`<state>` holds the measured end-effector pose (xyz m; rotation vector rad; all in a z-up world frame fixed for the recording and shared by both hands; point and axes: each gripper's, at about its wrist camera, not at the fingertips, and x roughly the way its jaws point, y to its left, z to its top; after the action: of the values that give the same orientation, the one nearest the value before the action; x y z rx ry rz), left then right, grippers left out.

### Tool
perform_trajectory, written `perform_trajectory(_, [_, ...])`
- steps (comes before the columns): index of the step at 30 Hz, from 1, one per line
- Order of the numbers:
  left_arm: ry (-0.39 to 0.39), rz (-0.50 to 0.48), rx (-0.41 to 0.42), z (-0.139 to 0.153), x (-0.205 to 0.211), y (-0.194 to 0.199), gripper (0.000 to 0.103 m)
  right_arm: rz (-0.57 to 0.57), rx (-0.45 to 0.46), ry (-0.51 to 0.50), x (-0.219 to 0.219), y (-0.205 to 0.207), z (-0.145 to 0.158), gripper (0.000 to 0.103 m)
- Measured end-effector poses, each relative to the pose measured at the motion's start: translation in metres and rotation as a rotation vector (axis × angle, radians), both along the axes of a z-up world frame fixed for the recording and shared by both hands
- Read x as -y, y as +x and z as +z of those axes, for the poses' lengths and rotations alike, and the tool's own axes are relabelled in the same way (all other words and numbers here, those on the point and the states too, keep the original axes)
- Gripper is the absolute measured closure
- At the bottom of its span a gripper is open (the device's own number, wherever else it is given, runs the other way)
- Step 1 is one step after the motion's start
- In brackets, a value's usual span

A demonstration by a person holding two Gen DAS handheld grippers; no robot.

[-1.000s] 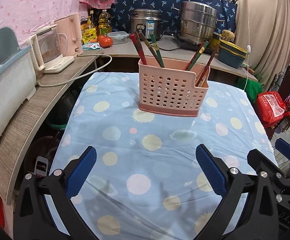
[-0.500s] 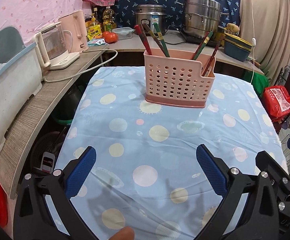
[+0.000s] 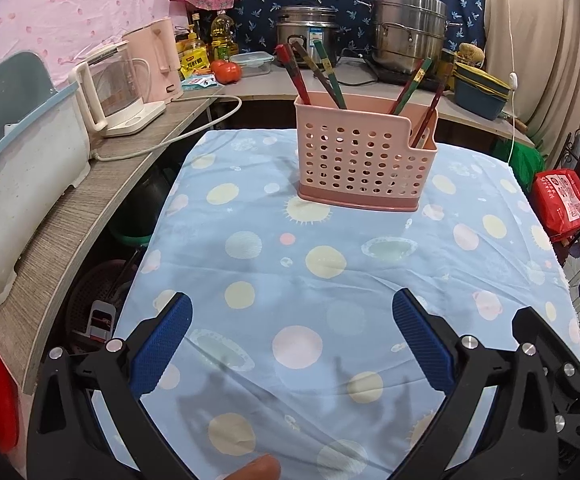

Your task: Organize utensils

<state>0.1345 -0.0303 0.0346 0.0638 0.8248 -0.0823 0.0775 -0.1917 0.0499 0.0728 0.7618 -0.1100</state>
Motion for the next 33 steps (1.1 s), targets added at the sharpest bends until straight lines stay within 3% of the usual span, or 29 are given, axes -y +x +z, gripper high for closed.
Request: perform_trajectory(33, [0.033,0.045,-0.008,-0.005,-0.009,0.004,0.007,-0.042,0.002,0.006,0.015,0.004,-0.001,0.007])
